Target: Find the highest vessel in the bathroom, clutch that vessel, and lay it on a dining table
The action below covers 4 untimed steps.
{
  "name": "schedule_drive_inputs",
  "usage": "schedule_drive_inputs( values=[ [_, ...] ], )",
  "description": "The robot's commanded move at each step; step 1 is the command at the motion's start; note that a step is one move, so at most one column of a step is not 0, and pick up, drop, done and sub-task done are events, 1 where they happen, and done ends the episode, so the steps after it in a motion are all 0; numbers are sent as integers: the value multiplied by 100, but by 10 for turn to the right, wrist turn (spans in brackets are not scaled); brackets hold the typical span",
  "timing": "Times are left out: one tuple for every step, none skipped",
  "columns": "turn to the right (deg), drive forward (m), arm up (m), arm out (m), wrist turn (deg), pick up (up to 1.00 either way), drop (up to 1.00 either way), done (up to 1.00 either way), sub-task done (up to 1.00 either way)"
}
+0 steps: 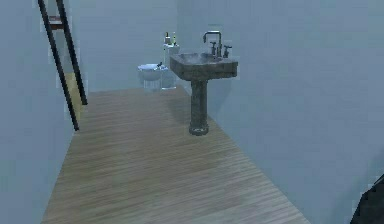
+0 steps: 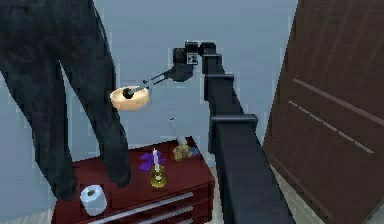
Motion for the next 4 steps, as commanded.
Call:
schedule_drive_inputs(
  values=[
    [0, 0, 0, 0, -450, 0, 0, 0, 0],
    [0, 0, 0, 0, -240, 0, 0, 0, 0],
    [0, 0, 0, -48, 0, 0, 0, 0, 0],
    [450, 0, 0, 0, 0, 0, 0, 0, 0]
  ],
)
